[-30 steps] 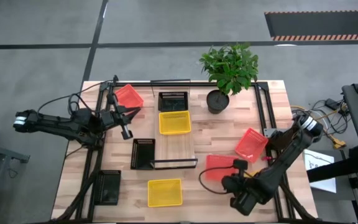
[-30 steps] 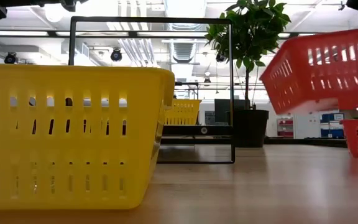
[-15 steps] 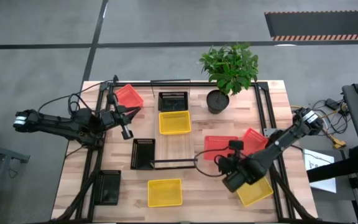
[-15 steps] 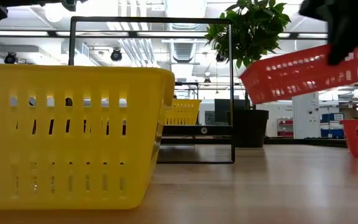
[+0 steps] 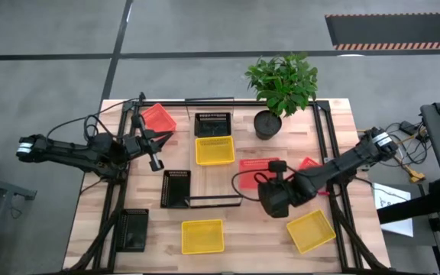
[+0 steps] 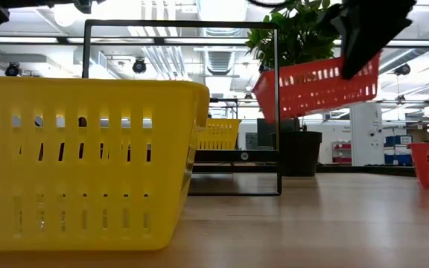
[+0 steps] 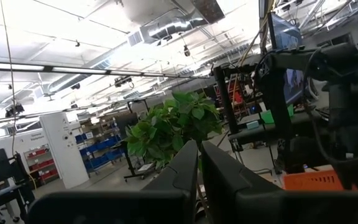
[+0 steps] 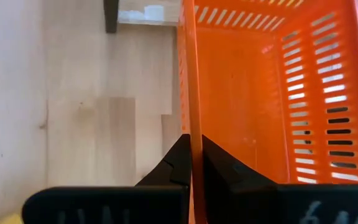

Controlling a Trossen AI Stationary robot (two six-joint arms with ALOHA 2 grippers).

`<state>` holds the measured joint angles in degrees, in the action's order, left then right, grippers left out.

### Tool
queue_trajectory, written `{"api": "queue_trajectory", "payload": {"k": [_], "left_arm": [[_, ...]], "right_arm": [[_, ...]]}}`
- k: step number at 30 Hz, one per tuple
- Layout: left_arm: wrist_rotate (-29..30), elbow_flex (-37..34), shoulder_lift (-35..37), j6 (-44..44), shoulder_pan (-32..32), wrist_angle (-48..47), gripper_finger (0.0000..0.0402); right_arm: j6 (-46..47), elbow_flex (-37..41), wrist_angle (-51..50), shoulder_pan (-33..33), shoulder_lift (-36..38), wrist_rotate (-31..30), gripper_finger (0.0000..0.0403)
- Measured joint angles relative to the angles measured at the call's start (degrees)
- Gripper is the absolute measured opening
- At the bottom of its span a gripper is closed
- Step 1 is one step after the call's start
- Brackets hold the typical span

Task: Stack baskets on shelf by color
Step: Put the bottom orange bin on the shelf

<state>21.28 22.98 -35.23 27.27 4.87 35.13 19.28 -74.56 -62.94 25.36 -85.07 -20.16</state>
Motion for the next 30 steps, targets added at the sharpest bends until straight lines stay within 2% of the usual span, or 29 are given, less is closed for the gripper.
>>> {"api": "queue_trajectory", "payload": {"k": [19,30], "left_arm": [[0.0,0.0,-0.4,0.0,0.0,0.4,0.0006],[0.0,0.0,-0.4,0.0,0.0,0.4,0.0006]], "right_arm": [[-12.4,0.0,10.5,-7.0,-0.2,8.6,0.0008],[-13.7,0.0,15.6,-8.7,-0.3,11.3,0.0008]]}}
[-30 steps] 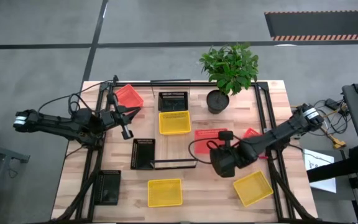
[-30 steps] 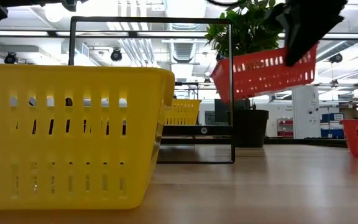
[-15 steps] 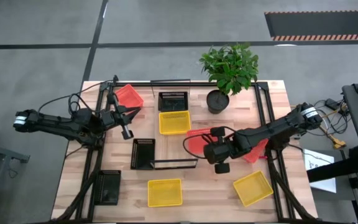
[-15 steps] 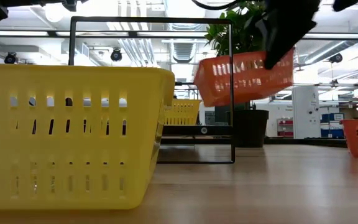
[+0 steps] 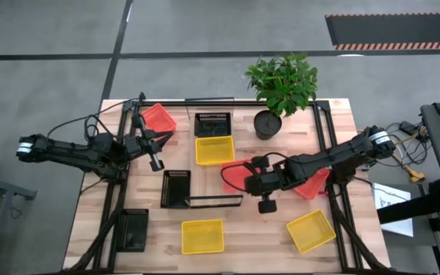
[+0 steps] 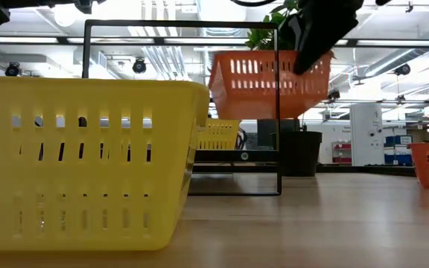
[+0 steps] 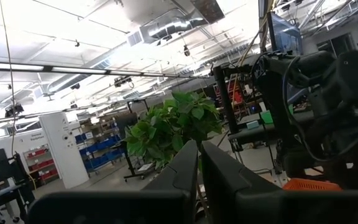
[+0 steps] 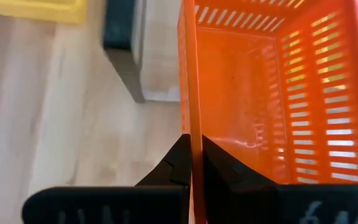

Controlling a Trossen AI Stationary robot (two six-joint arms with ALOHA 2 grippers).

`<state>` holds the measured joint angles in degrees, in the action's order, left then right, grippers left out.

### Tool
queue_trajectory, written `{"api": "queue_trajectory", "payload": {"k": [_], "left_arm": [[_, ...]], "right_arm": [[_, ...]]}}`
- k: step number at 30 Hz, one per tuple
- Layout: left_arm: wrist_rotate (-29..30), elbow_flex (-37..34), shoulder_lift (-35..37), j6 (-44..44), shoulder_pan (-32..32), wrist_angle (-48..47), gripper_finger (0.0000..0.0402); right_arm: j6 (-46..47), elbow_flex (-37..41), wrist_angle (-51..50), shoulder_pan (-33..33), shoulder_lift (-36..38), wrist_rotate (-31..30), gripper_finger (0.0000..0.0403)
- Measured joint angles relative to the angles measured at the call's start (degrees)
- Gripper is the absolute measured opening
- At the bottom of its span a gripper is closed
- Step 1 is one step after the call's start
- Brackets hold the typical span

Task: Stack baskets on shelf by color
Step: Put the bottom orange bin on the shelf

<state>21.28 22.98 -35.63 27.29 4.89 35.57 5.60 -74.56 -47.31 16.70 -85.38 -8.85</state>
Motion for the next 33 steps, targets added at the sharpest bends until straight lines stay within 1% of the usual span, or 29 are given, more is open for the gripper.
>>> {"api": "queue_trajectory", "payload": {"k": [10,26,33], "left_arm": [[0.0,0.0,0.0,0.0,0.0,0.0,0.0006],[0.0,0.0,0.1,0.0,0.0,0.0,0.0006],[0.0,0.0,0.2,0.0,0.0,0.0,0.0006]], "right_arm": [[-0.8,1.5,6.5,-0.3,0.0,0.4,0.0008],[-1.4,9.9,19.5,-0.3,0.0,0.4,0.0008],[-1.9,13.4,22.8,-0.3,0.0,0.3,0.0008]]}}
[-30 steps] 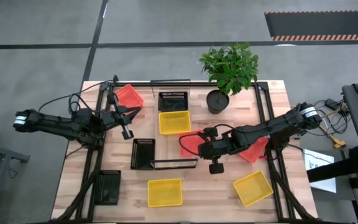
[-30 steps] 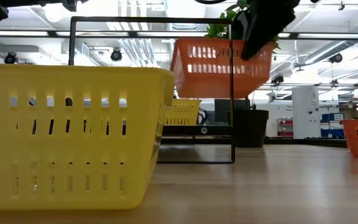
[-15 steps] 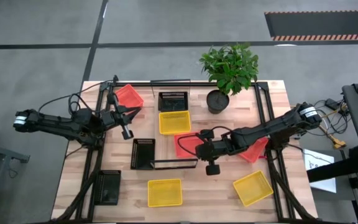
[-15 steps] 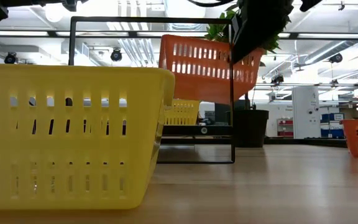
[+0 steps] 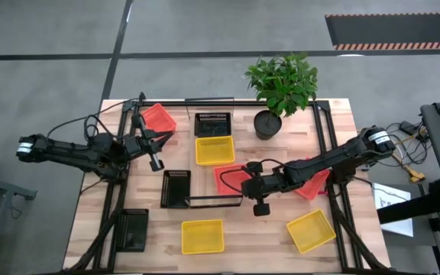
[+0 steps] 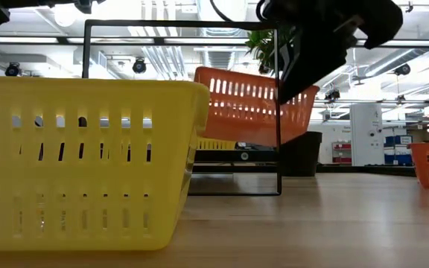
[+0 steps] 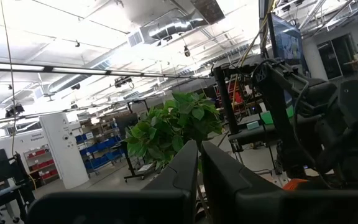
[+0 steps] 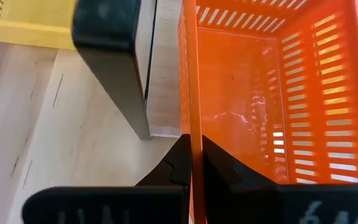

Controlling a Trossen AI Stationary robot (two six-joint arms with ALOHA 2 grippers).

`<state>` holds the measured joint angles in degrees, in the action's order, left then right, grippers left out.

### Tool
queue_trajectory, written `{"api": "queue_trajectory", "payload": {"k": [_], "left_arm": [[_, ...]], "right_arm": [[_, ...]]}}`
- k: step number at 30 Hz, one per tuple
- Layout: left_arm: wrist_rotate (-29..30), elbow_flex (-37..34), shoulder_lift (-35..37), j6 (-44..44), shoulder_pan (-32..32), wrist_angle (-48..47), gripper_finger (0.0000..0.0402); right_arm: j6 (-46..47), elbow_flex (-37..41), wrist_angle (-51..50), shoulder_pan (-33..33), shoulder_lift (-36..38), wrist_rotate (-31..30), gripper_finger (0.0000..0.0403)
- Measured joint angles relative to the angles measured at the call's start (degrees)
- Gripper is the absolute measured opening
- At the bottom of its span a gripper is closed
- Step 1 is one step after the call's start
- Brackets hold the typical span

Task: Stack baskets on shelf by color
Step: Put the bottom orange bin on the shelf

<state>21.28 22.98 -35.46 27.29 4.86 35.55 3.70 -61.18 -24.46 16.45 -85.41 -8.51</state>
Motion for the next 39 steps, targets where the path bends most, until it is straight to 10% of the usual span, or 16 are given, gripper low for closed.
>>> {"api": "queue_trajectory", "payload": {"k": [26,39], "left_arm": [[0.0,0.0,0.0,0.1,0.0,0.0,0.0006],[0.0,0.0,-0.1,0.1,0.0,0.0,0.0006]], "right_arm": [[0.1,-1.5,1.0,-1.1,0.1,-0.6,0.0089],[7.3,-17.4,-29.4,-1.6,0.2,-0.5,0.0062]]}}
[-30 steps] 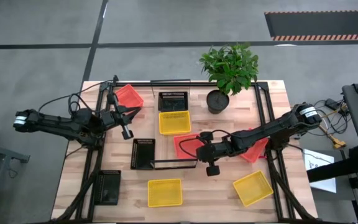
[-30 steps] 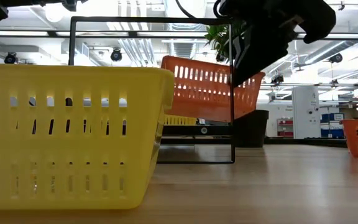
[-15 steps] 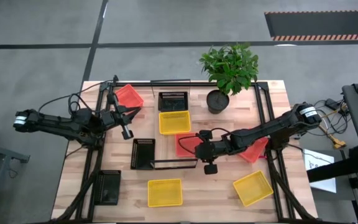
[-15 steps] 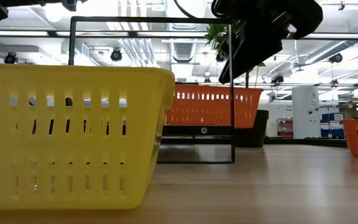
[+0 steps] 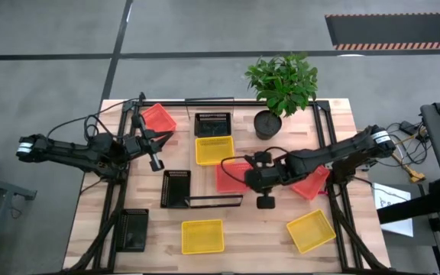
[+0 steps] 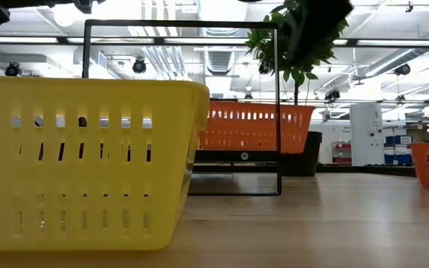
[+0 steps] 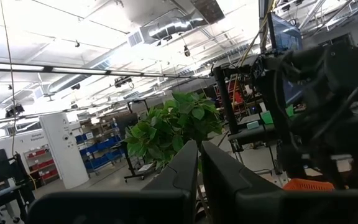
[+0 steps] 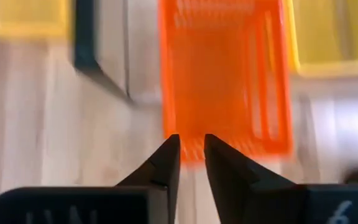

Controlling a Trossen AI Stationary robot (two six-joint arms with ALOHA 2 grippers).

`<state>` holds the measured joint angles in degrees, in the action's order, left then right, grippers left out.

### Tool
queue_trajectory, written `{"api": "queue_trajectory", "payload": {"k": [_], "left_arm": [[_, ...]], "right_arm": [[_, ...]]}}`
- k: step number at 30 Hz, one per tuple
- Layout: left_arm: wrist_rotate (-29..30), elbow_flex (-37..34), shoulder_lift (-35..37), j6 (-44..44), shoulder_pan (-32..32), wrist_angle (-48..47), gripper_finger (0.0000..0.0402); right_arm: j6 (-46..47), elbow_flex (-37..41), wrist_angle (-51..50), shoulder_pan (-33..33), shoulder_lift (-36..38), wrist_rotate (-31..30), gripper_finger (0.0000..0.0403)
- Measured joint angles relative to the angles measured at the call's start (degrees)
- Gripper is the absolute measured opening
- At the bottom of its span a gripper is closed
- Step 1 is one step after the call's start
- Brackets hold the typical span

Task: Stack baskets on shelf by color
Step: Put the bottom orange bin on the shelf

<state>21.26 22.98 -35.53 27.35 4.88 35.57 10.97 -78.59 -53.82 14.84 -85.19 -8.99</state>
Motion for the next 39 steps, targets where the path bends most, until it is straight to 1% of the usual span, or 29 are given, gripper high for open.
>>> {"api": "queue_trajectory", "payload": {"k": [4,6,8,11,17,21,24,28,36,39], "left_arm": [[0.0,0.0,0.0,0.0,0.0,0.0,0.0006],[0.0,0.0,0.0,0.0,0.0,0.0,0.0006],[0.0,0.0,0.0,0.0,0.0,0.0,0.0006],[0.0,0.0,0.0,0.0,0.0,0.0,0.0006],[0.0,0.0,0.1,0.0,0.0,0.0,0.0006],[0.0,0.0,0.1,0.0,0.0,0.0,0.0006],[0.0,0.0,0.1,0.0,0.0,0.0,0.0006],[0.0,0.0,0.1,0.0,0.0,0.0,0.0006],[0.0,0.0,-0.1,0.0,0.0,0.0,0.0006],[0.0,0.0,-0.1,0.0,0.0,0.0,0.0006]], "right_arm": [[3.1,0.3,-8.3,-1.4,0.0,0.0,0.0019],[4.7,1.8,-9.5,-2.2,0.0,0.0,0.0012],[6.0,3.9,-8.7,-3.0,0.0,0.0,0.0009],[6.1,7.0,-5.2,-3.8,-0.1,0.0,0.0009],[4.7,11.3,6.0,-5.0,-0.1,0.5,0.0009],[2.4,11.6,12.8,-5.1,-0.1,0.5,0.0009],[1.0,10.5,14.8,-5.1,-0.1,0.5,0.0008],[1.0,8.8,11.1,-5.1,-0.1,0.4,0.0008],[5.8,7.3,-2.7,-5.2,0.0,-0.1,0.0008],[6.2,9.0,-2.3,-5.6,-0.2,-0.6,0.0008]]}}
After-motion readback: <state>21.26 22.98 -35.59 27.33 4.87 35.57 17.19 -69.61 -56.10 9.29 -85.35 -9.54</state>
